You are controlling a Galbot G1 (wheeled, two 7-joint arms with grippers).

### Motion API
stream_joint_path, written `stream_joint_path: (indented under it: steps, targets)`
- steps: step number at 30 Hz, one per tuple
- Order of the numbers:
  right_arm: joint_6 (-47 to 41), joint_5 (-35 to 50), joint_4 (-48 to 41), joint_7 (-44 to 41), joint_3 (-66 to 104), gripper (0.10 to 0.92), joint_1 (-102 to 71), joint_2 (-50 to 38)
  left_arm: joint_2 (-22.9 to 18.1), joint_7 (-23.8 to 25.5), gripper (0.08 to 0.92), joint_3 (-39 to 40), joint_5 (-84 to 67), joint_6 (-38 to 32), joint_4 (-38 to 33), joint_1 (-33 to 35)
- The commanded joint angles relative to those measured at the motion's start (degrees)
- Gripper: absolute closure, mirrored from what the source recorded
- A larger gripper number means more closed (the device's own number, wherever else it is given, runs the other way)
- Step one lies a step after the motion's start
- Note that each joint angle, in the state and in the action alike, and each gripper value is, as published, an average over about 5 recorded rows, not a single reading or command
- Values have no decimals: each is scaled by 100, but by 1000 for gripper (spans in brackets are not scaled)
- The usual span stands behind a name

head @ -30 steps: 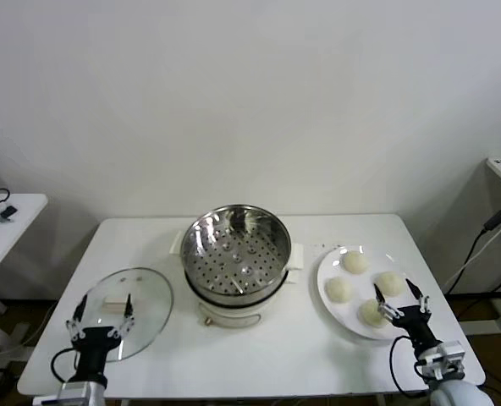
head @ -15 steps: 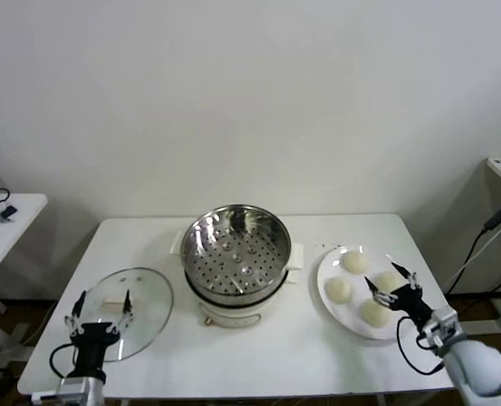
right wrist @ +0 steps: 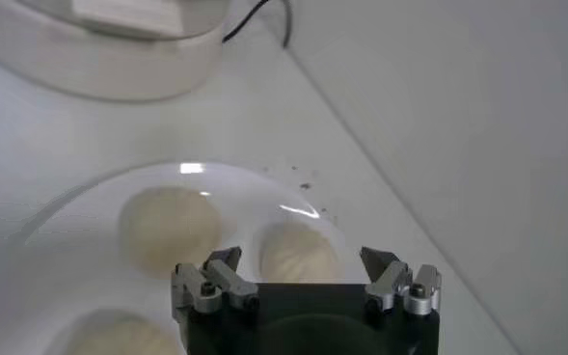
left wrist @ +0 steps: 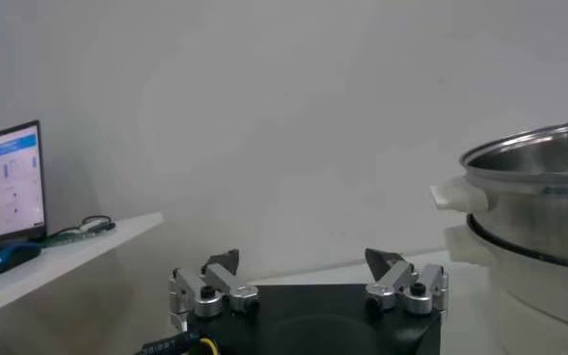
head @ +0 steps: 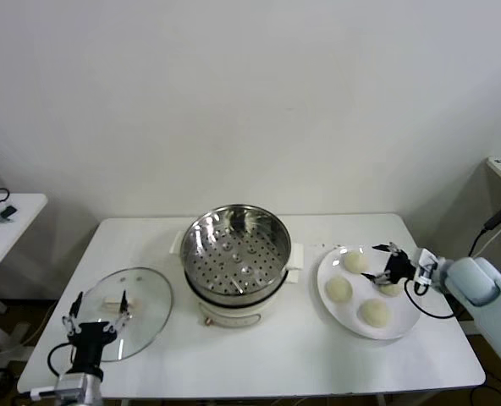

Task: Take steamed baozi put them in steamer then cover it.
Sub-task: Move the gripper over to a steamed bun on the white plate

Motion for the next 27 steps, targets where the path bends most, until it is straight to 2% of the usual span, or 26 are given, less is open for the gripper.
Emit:
stream_joint_path:
  steps: [1,12,27]
  targets:
    - [-52,-388,-1201,-1355,-3350,203,2978,85,17,-16,177,-48,-55,40,44,-36]
    - [117,-942,-2520,-1333,-3577,203,3241,1363,-3,-83,177,-95,-126,85,132,-110]
    - [286,-1281,-3217,-1323,-3340,203,2915,2121,55,-94,177,-169,-190,85,256,-113]
